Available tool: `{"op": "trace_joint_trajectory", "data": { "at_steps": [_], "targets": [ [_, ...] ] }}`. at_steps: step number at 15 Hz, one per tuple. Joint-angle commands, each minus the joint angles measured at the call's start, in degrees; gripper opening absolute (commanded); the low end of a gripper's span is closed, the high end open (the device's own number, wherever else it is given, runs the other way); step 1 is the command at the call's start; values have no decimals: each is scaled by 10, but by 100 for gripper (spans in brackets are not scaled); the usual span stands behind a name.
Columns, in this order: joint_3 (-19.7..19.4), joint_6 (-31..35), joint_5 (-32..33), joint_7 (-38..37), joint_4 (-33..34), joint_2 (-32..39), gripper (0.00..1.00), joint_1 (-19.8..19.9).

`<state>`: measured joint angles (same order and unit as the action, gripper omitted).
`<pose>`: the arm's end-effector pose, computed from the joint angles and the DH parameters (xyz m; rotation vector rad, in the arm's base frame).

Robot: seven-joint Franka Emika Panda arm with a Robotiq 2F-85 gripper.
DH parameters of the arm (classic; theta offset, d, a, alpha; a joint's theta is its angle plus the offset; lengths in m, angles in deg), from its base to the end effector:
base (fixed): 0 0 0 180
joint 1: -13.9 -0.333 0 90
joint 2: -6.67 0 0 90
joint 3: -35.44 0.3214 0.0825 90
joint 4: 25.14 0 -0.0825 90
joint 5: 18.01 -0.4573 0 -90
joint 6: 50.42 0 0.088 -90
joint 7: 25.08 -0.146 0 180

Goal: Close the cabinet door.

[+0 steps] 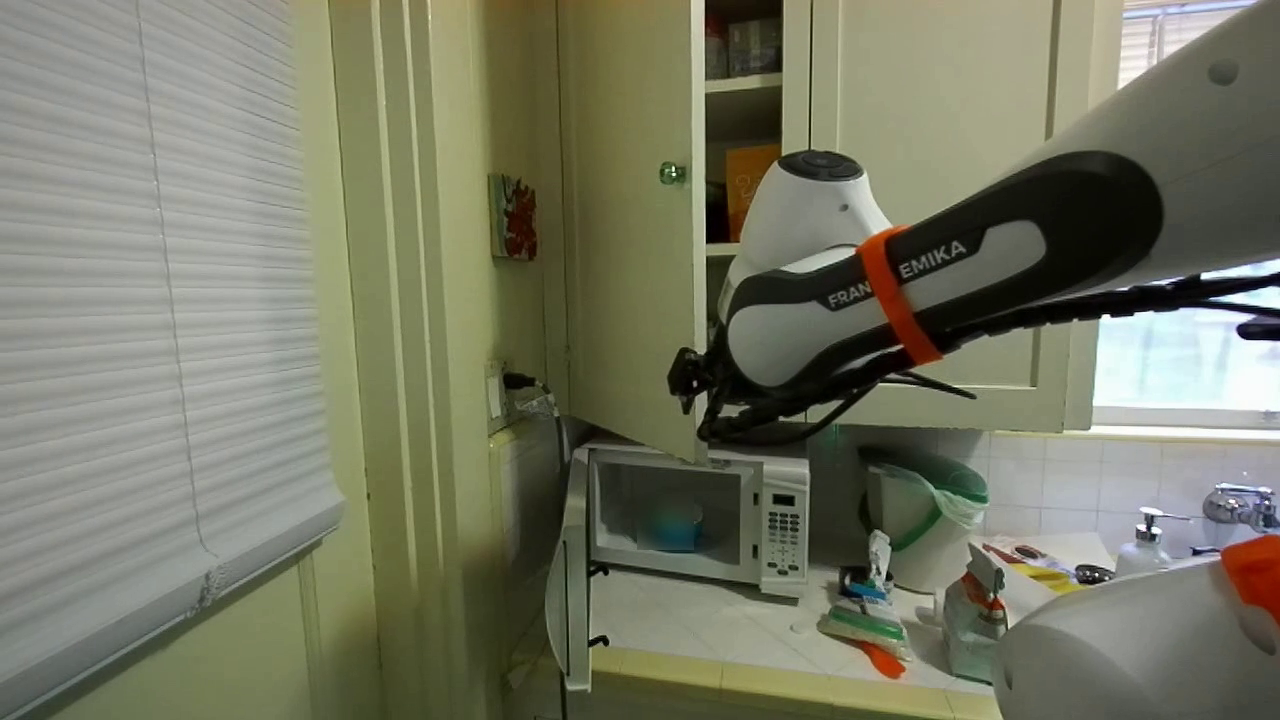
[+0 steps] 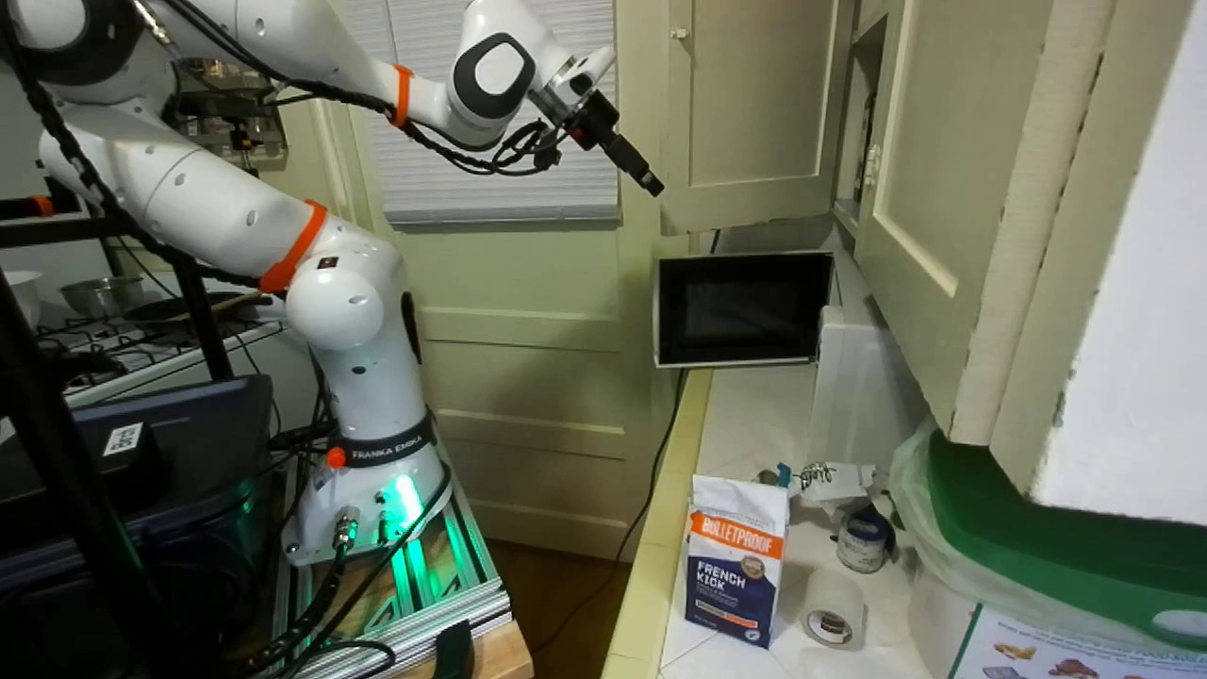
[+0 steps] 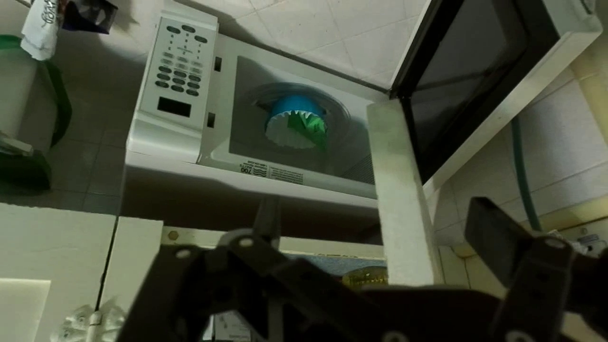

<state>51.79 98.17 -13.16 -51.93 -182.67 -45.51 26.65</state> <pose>0.4283 0.0178 0.4950 2.7523 -0.5163 1.1340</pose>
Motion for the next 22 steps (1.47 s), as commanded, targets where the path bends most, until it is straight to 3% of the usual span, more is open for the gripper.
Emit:
{"op": "trace_joint_trajectory", "data": {
  "at_steps": [1, 5, 12, 17, 22],
  "targets": [
    [1, 4, 2, 17, 1, 17, 100, -12],
    [23, 29, 26, 4, 5, 29, 100, 19],
    [75, 130, 54, -21, 1, 26, 100, 111],
    [124, 200, 59, -33, 1, 12, 100, 217],
    [148, 210, 39, -37, -3, -6, 100, 301]
  ]
}}
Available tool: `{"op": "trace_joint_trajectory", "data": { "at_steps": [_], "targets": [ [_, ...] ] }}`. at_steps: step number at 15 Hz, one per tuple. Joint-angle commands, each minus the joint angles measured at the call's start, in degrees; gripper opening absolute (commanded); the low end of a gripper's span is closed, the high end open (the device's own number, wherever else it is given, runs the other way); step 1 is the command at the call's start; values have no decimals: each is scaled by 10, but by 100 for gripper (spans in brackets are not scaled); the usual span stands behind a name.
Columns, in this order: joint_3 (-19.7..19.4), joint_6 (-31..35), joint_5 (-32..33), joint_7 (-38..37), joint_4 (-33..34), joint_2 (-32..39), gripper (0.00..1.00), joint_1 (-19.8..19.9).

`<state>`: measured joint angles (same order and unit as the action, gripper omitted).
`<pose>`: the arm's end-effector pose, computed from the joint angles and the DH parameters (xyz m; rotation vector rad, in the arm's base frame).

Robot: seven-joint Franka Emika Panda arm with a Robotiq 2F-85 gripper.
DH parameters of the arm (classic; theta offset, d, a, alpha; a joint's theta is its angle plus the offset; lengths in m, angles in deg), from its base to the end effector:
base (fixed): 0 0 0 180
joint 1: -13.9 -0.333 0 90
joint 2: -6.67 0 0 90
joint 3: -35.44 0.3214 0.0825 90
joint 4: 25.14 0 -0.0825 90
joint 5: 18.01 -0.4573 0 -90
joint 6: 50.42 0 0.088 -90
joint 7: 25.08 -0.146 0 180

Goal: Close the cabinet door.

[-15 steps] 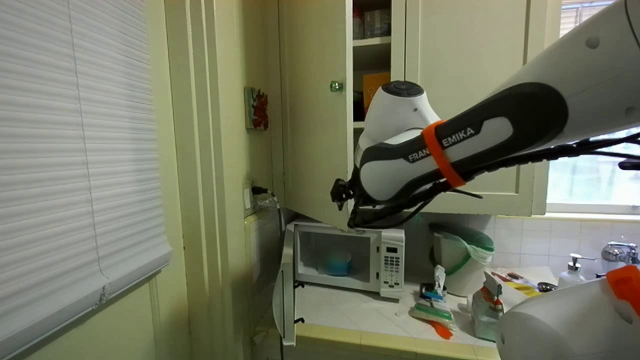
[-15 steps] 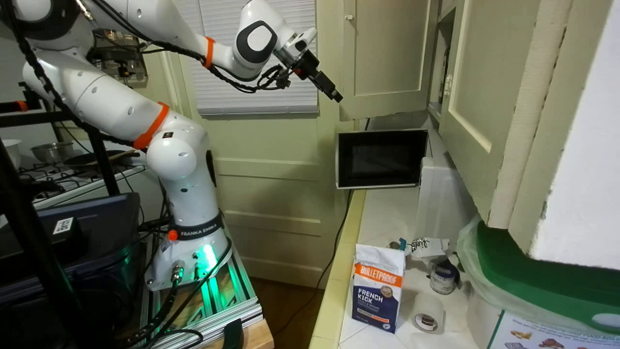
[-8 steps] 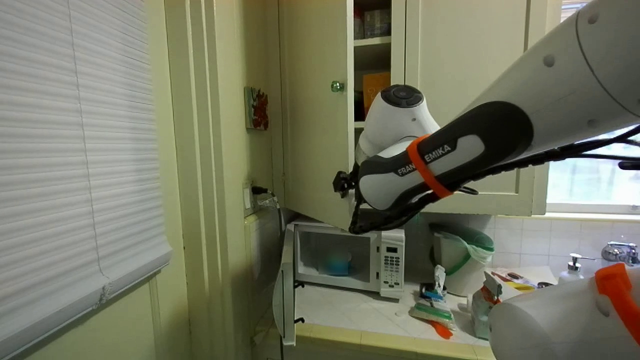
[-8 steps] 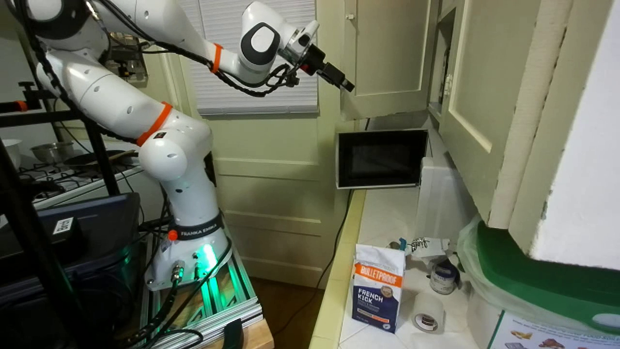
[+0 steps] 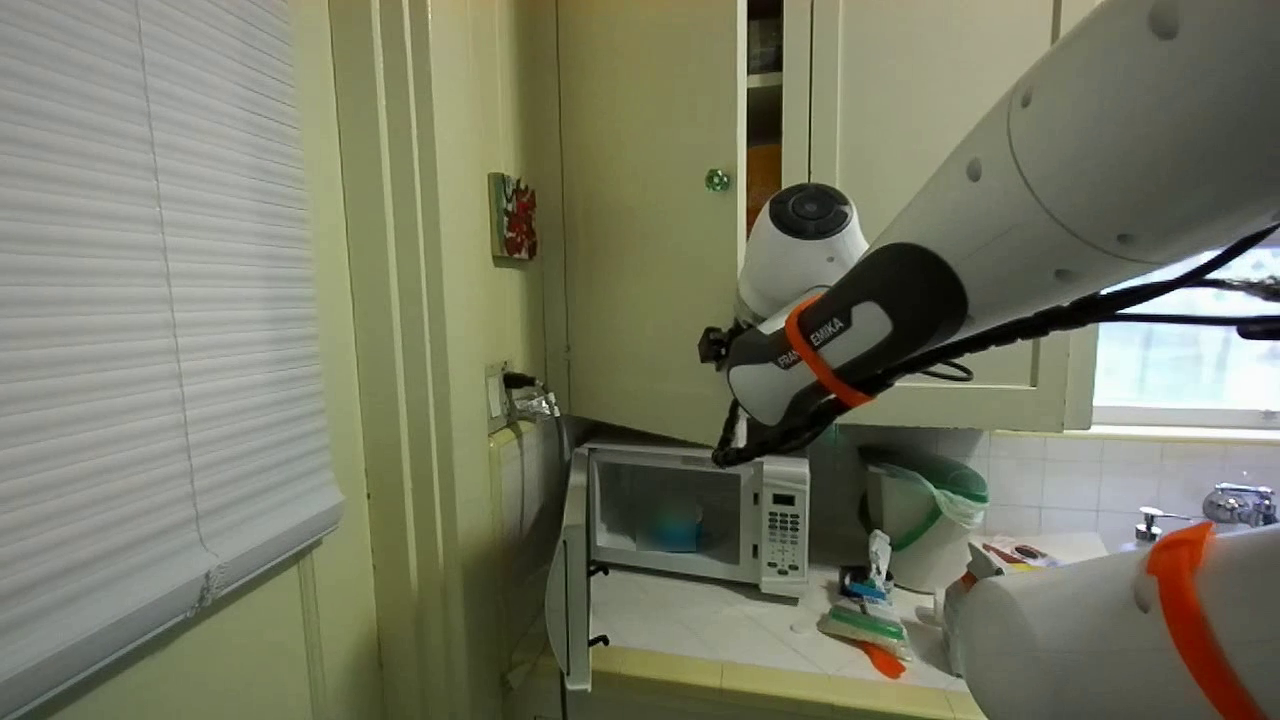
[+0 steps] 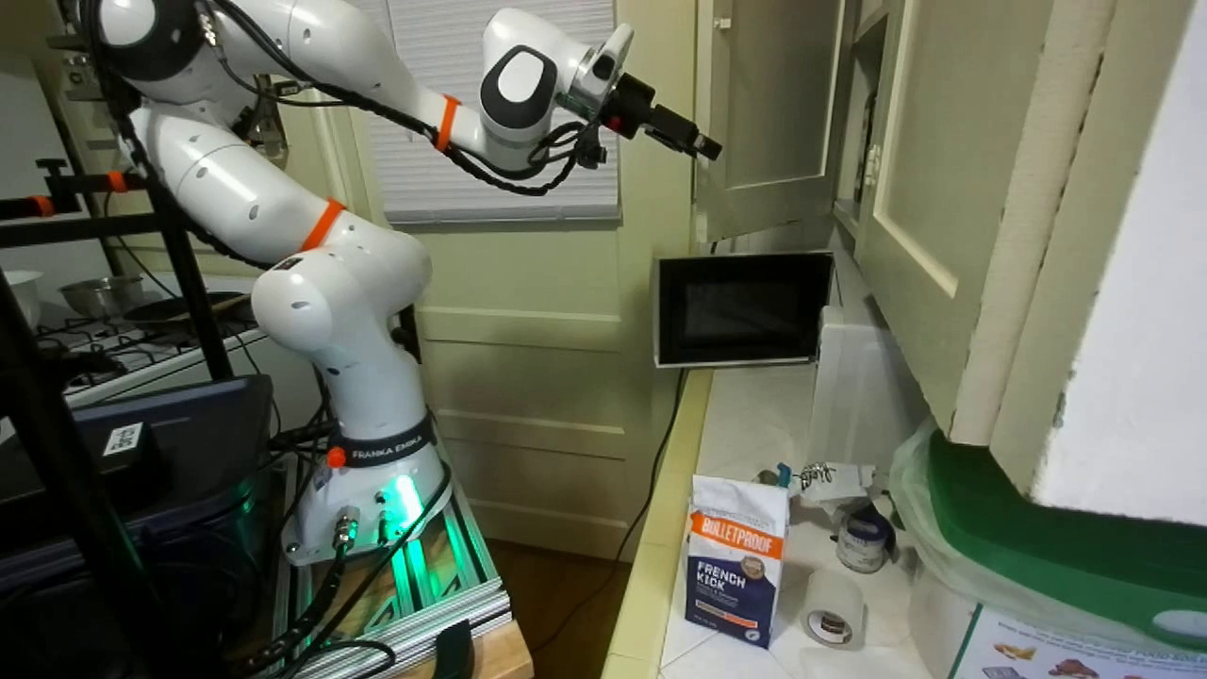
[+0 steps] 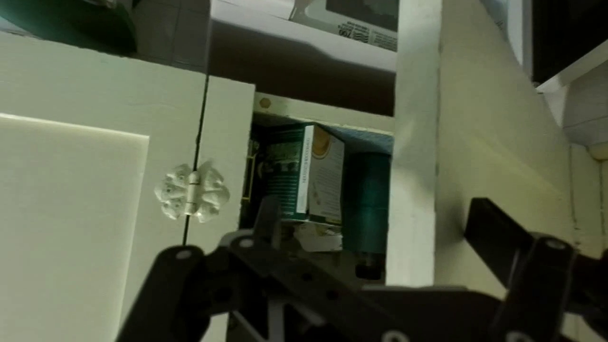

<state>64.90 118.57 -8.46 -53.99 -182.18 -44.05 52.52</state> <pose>0.4530 -0.0663 0.5124 2.3535 -0.5587 1.3695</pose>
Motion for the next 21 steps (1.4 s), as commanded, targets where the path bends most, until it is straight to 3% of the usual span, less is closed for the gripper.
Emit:
{"op": "trace_joint_trajectory", "data": {
  "at_steps": [1, 5, 11, 21],
  "targets": [
    [15, 9, -11, -15, -14, -25, 100, 51],
    [19, 31, -12, -13, -9, -11, 100, 103],
    [57, 103, -45, -4, 5, 31, 100, 165],
    [53, 84, -108, 9, -7, 0, 100, 128]
  ]
}}
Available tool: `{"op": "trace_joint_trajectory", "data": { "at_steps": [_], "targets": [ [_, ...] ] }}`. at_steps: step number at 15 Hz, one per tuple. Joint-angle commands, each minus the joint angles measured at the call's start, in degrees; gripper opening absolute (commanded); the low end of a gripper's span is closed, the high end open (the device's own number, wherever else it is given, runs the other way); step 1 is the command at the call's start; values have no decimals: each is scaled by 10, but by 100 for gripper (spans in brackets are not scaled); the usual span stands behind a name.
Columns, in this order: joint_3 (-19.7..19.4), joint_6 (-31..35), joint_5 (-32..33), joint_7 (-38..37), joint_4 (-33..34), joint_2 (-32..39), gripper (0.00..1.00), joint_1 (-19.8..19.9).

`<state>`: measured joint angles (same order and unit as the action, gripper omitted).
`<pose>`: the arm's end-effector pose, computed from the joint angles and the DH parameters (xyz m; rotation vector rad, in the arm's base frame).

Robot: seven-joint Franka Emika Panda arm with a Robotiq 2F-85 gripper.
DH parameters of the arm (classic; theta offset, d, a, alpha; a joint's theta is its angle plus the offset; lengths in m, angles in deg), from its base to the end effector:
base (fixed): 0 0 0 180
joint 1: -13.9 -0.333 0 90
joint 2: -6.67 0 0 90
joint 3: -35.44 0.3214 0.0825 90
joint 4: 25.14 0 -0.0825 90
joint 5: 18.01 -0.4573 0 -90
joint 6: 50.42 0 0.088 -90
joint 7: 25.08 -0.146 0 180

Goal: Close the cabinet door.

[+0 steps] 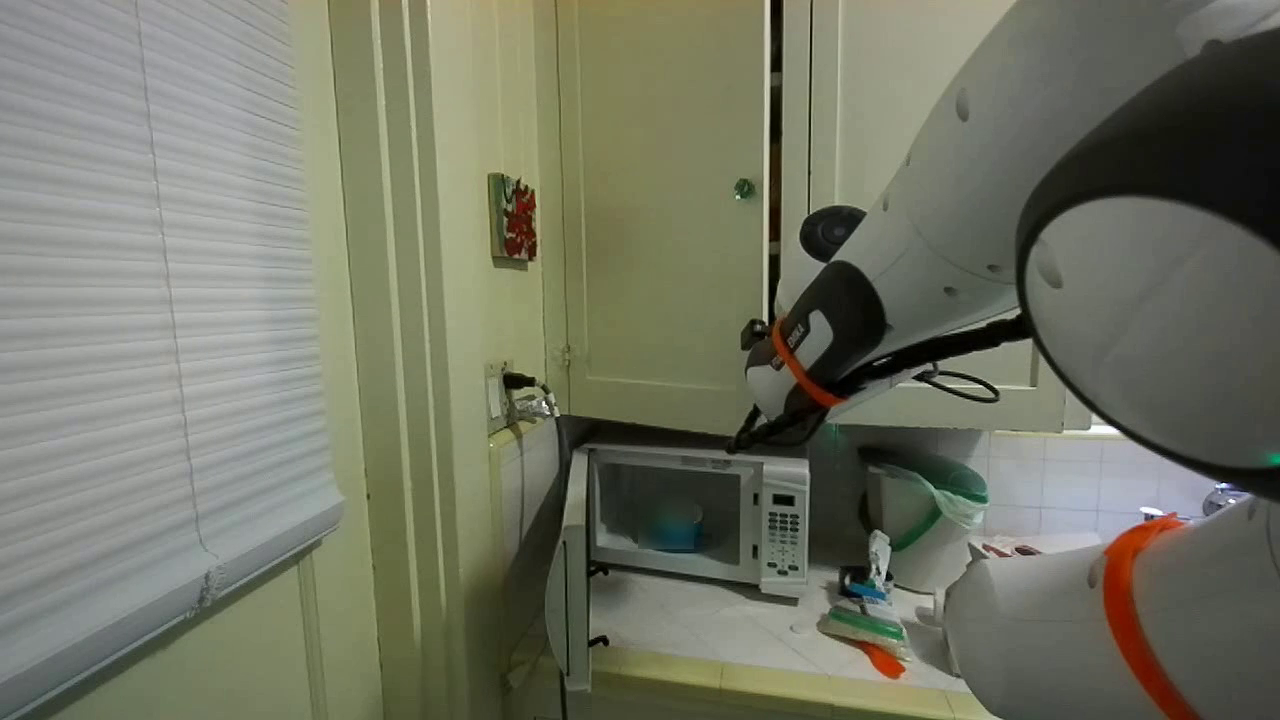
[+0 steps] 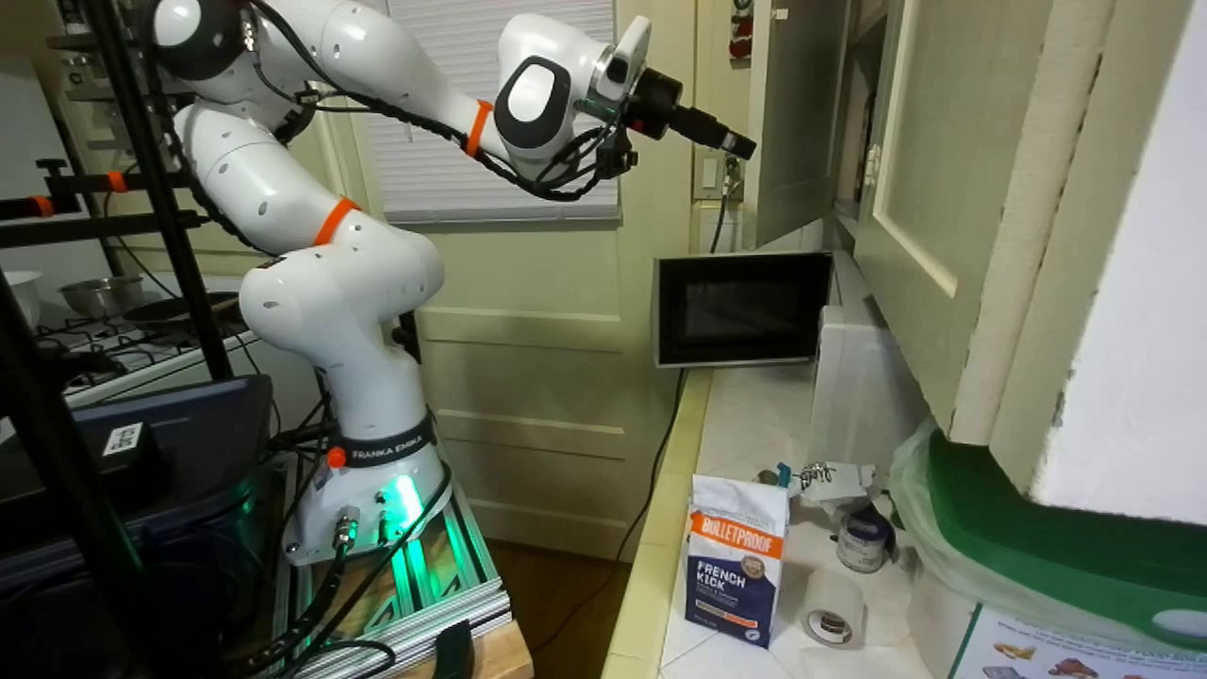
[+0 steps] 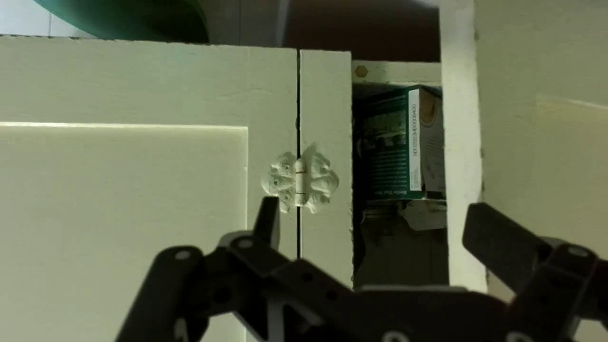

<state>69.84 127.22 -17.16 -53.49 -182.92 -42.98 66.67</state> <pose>0.4415 -0.1459 0.5090 2.1994 -0.8079 1.4445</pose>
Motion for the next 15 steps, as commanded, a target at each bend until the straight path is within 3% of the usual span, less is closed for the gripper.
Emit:
{"op": "trace_joint_trajectory", "data": {
  "at_steps": [1, 15],
  "targets": [
    [1, 0, -22, 6, 0, -7, 100, -15],
    [29, 20, -38, -9, 84, 101, 100, 77]
  ]
}}
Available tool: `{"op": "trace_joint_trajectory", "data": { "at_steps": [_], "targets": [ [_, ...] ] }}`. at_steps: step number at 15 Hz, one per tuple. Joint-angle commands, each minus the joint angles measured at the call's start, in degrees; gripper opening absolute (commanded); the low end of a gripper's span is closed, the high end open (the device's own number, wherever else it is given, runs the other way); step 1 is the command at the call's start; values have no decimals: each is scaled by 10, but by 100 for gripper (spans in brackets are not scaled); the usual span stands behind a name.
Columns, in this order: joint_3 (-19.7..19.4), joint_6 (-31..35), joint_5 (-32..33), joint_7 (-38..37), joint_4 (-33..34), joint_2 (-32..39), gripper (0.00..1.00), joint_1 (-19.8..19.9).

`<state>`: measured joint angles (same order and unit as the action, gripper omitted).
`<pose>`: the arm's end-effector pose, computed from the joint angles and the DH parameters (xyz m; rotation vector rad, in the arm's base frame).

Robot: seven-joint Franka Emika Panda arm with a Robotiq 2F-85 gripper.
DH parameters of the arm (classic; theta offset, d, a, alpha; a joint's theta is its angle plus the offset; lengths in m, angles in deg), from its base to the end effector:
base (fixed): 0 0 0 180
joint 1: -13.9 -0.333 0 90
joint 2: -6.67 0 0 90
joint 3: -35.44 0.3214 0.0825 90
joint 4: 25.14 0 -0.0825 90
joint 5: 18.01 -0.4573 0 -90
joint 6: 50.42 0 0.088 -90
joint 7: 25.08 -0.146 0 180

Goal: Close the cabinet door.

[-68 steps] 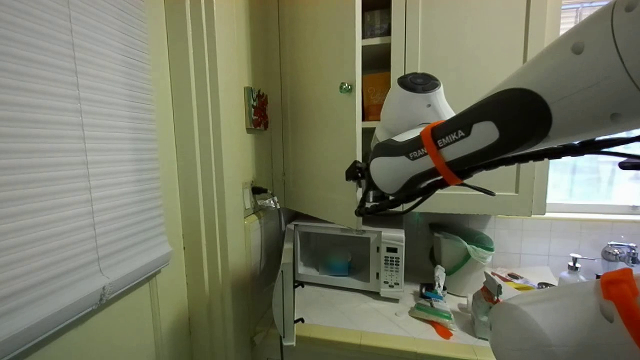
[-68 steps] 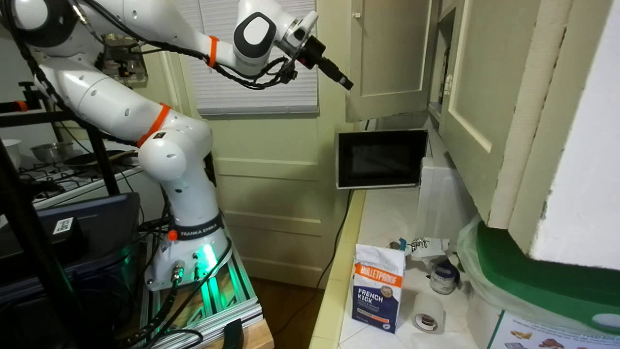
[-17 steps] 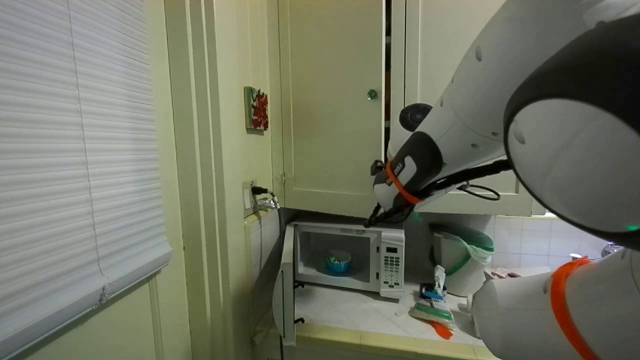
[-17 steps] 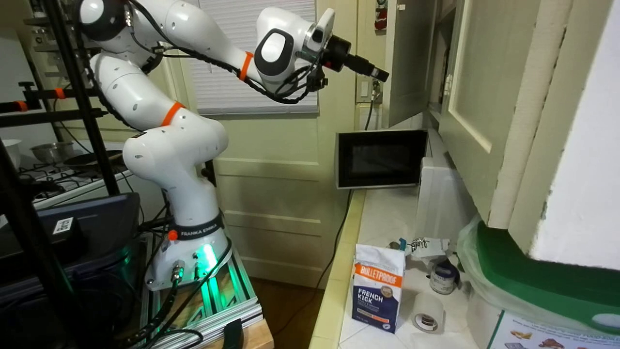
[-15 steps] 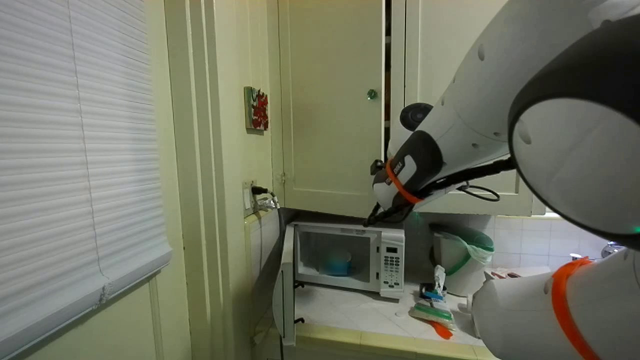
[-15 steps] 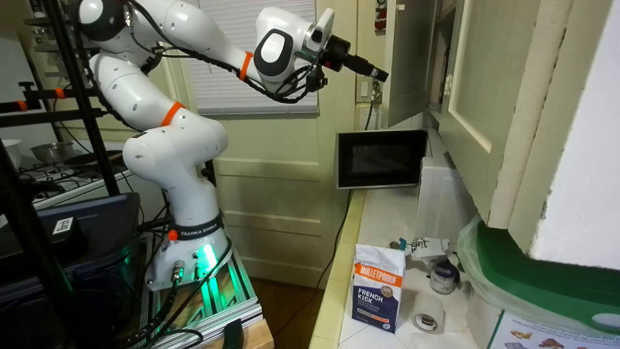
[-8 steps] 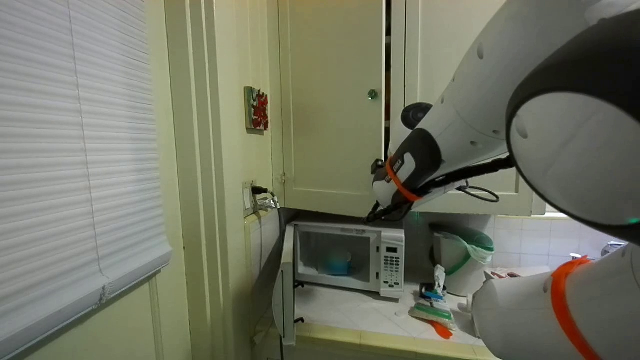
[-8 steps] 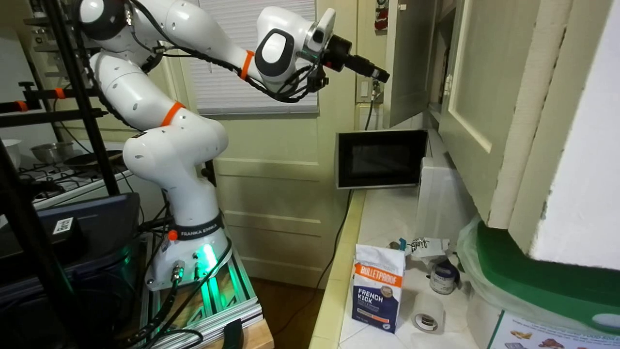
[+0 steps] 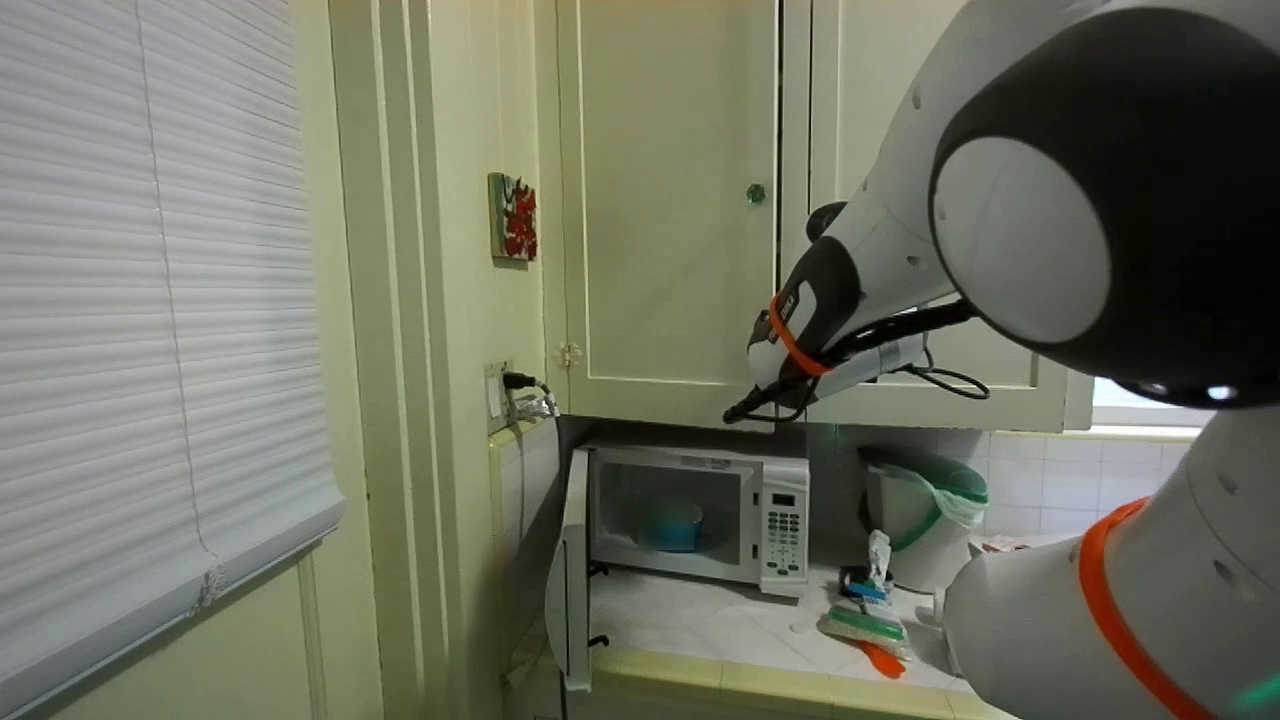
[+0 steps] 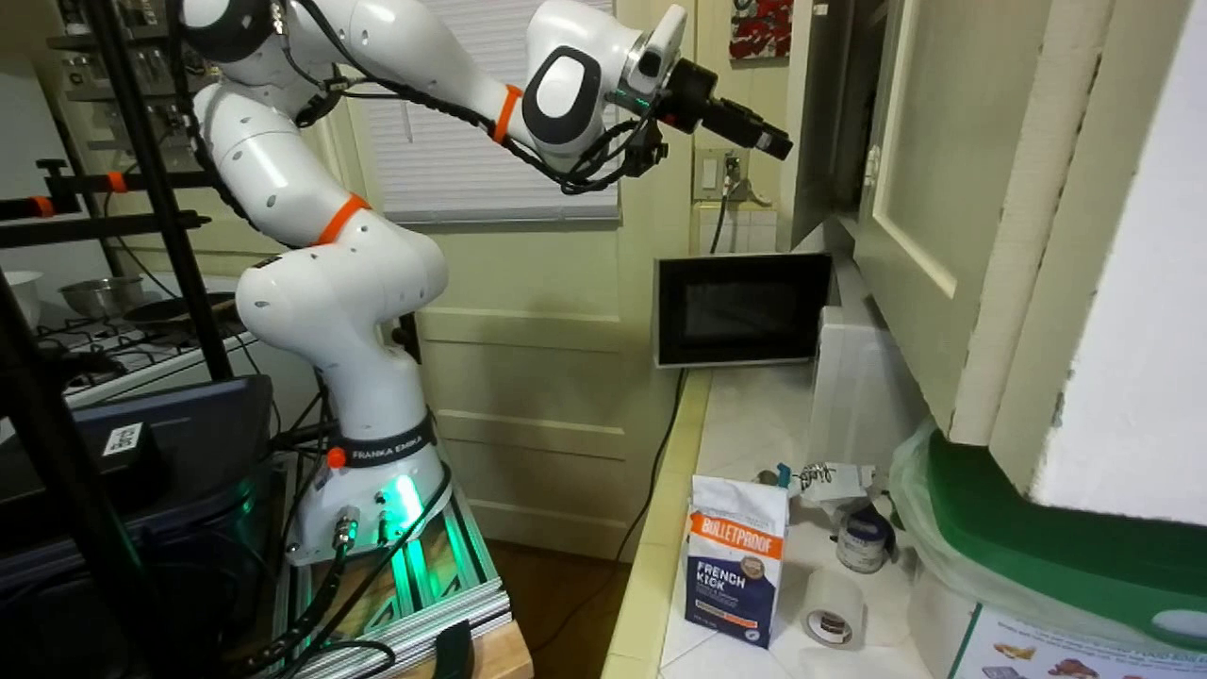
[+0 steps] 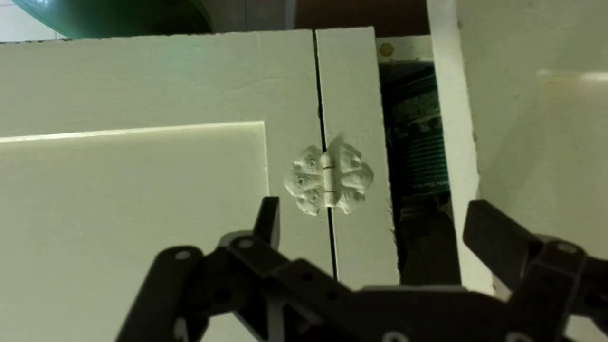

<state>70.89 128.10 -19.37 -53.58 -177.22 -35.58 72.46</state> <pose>0.4621 -0.1882 0.5146 2.1953 -0.9419 1.4469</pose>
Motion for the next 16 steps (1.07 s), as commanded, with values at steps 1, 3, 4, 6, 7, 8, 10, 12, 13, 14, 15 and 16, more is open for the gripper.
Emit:
{"op": "trace_joint_trajectory", "data": {
  "at_steps": [1, 3, 4, 6, 7, 8, 10, 12, 13, 14, 15, 16],
  "targets": [
    [21, 10, -16, -8, 31, 31, 100, 24],
    [24, 16, -17, -8, 42, 50, 100, 37],
    [27, 19, -16, -9, 44, 53, 100, 39],
    [35, 22, -15, -10, 49, 57, 100, 48],
    [36, 37, -15, -9, 53, 66, 100, 54],
    [38, 42, -18, -10, 55, 72, 100, 58],
    [47, 62, -25, -9, 57, 83, 100, 70],
    [59, 72, -37, -6, 66, 98, 100, 86],
    [64, 73, -43, -5, 70, 102, 100, 91],
    [70, 69, -48, -5, 72, 101, 100, 95],
    [78, 57, -54, -10, 72, 91, 100, 100],
    [81, 45, -60, -13, 71, 84, 100, 100]
  ]
}}
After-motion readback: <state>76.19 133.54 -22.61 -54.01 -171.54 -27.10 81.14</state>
